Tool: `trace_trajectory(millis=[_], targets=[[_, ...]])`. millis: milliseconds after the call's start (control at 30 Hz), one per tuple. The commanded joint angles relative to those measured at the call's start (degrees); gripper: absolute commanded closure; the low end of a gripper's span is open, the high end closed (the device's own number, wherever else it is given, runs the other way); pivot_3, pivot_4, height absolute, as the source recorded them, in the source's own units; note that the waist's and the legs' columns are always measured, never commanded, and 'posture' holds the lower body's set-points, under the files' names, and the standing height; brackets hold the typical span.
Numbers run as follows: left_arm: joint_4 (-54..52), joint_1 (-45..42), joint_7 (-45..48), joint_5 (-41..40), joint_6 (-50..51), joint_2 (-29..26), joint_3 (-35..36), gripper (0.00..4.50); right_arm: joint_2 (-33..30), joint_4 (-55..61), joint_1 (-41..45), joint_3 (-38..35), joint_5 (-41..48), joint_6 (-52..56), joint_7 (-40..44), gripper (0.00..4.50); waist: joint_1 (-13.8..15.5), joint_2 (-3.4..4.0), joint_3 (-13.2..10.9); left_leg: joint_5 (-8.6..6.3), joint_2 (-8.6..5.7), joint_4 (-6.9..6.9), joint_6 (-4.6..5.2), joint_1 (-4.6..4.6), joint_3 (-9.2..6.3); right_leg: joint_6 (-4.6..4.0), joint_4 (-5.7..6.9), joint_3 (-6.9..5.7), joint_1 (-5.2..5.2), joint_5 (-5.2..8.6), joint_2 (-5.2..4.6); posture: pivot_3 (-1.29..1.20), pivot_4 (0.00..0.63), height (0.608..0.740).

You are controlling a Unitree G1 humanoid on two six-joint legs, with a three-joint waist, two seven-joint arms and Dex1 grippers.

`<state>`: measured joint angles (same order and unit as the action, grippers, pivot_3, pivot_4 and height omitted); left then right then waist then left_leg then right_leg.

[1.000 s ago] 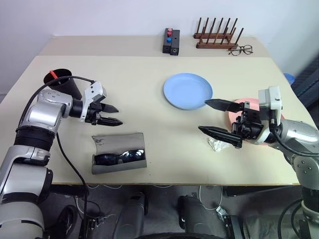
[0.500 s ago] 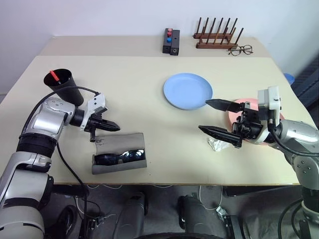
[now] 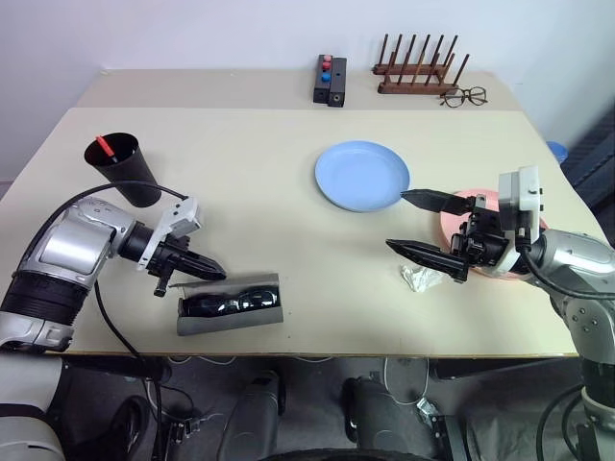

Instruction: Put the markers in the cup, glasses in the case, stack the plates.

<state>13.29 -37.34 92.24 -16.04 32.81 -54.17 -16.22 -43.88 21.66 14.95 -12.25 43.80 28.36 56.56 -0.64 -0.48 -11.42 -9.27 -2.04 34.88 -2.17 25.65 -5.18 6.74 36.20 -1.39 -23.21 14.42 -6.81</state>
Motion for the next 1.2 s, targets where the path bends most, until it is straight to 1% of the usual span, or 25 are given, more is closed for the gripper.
trace_trajectory(millis=[33, 167, 333, 533, 667, 700, 767, 867, 900, 1000, 1033, 1100, 1167, 1200], targets=[[-3.92, 1.86, 0.26, -2.12, 0.97, -2.7, -0.55, 4.48, -0.05, 0.77, 1.2, -1.04, 0.18, -0.61, -0.36, 0.26, -0.02, 0.0, 0.0, 0.0, 0.0, -0.01, 0.0, 0.0, 0.0, 0.0, 0.0, 0.0, 0.0, 0.0, 0.0, 0.0, 0.15, 0.74], [-6.84, 4.95, 0.26, -3.07, 1.23, -3.92, -1.12, 4.48, -0.11, 0.9, 1.53, -0.94, 0.14, -0.36, -0.65, 0.26, -0.09, 0.01, 0.0, 0.0, 0.02, -0.07, 0.0, -0.03, 0.01, -0.02, 0.0, 0.03, -0.03, 0.01, 0.0, 0.0, 0.15, 0.74], [-8.08, 5.41, -0.23, -3.5, 2.09, -2.81, 0.78, 4.48, -0.24, 1.47, 1.63, -0.84, 0.32, 0.1, -1.11, 0.26, 0.03, 0.02, 0.01, -0.01, 0.03, -0.06, 0.0, -0.04, 0.03, -0.02, -0.01, 0.06, -0.02, 0.01, -0.01, 0.0, 0.15, 0.74], [-4.85, 3.92, -2.66, -2.65, -1.76, -0.39, 2.66, 4.48, -0.33, 1.66, 1.88, -0.65, 0.26, 0.35, -1.57, 0.26, 0.04, 0.02, 0.01, 0.0, 0.02, -0.06, 0.0, -0.03, 0.03, -0.02, -0.02, 0.06, -0.02, 0.01, -0.02, 0.0, 0.15, 0.74], [-1.98, 1.01, -2.09, -3.34, -1.46, 0.06, 3.9, 4.48, -0.34, 1.75, 1.98, -0.5, 0.05, 0.51, -1.74, 0.26, 0.03, 0.01, 0.0, 0.0, 0.01, -0.06, 0.0, -0.03, 0.04, -0.02, -0.02, 0.05, -0.03, 0.01, -0.01, 0.0, 0.15, 0.74], [-1.33, 0.0, -1.07, -4.17, -0.23, -0.36, 4.43, 4.24, -0.33, 1.78, 2.04, -0.55, 0.08, 0.63, -1.86, 0.26, 0.02, 0.01, 0.0, 0.0, 0.01, -0.05, 0.0, -0.02, 0.04, -0.02, -0.02, 0.05, -0.03, 0.01, 0.0, 0.0, 0.15, 0.74], [-1.02, -1.17, 0.07, -7.15, 1.71, -2.51, 4.68, 3.62, -0.34, 1.89, 2.16, -0.67, 0.21, 0.91, -2.07, 0.26, 0.01, 0.01, 0.0, 0.0, 0.0, -0.05, 0.0, -0.02, 0.05, -0.01, -0.02, 0.05, -0.03, 0.0, 0.0, 0.0, 0.15, 0.74], [0.57, -3.91, 0.26, -13.8, 6.79, -6.53, 6.18, 2.16, -0.35, 1.97, 2.04, -0.9, 0.23, 1.15, -2.48, 0.26, -0.24, 0.01, 0.0, -0.01, 0.0, -0.07, 0.0, -0.02, 0.06, -0.01, -0.02, 0.06, -0.05, 0.0, 0.0, 0.0, 0.15, 0.74], [1.84, -5.63, 0.26, -16.48, 9.85, -7.2, 7.35, 1.66, -0.37, 1.78, 2.05, -1.0, 0.06, 1.2, -2.79, 0.26, -0.18, 0.01, 0.0, 0.0, 0.01, -0.08, 0.0, -0.02, 0.05, -0.01, -0.01, 0.06, -0.06, 0.01, 0.02, 0.0, 0.15, 0.74], [6.99, -11.88, 0.26, -21.49, 17.65, -5.79, 12.06, 0.18, -0.79, 0.53, 2.73, -0.42, -0.77, 2.65, -4.29, 0.26, 0.06, -0.02, -0.01, 0.0, 0.0, -0.04, 0.01, -0.03, 0.04, 0.0, 0.02, 0.04, -0.04, 0.01, 0.03, 0.0, 0.15, 0.74], [8.18, -13.7, -0.15, -22.02, 18.95, -4.94, 13.37, 0.04, -0.91, 0.07, 3.25, 0.2, -1.58, 3.46, -5.4, 0.26, 0.08, -0.03, -0.02, 0.0, 0.0, -0.02, 0.01, -0.01, 0.03, 0.01, 0.02, 0.01, -0.03, 0.01, 0.03, 0.0, 0.15, 0.74], [8.5, -15.3, -1.14, -22.71, 19.79, -3.47, 15.3, 0.04, -1.13, -0.97, 4.7, 1.73, -3.19, 5.37, -7.32, 0.26, 0.0, -0.03, -0.02, 0.0, -0.03, 0.03, 0.01, -0.01, 0.04, 0.02, 0.01, 0.01, 0.01, 0.01, 0.01, 0.0, 0.15, 0.74], [5.76, -13.42, -3.65, -22.02, 15.28, -0.92, 17.81, 0.04, -2.0, -3.09, 6.24, 3.7, -6.3, 8.26, -10.13, 0.26, -0.08, -0.01, -0.01, 0.0, -0.03, 0.02, 0.01, -0.04, 0.07, 0.02, 0.0, 0.04, 0.02, 0.0, 0.0, 0.0, 0.15, 0.74], [4.04, -12.23, -4.43, -22.28, 14.88, -0.07, 18.65, 0.04, -2.42, -4.4, 6.82, 4.44, -7.97, 9.23, -11.35, 0.26, -0.08, -0.01, -0.01, 0.0, -0.03, -0.02, 0.01, -0.07, 0.08, 0.01, 0.0, 0.05, 0.01, 0.0, -0.01, 0.0, 0.15, 0.74]])
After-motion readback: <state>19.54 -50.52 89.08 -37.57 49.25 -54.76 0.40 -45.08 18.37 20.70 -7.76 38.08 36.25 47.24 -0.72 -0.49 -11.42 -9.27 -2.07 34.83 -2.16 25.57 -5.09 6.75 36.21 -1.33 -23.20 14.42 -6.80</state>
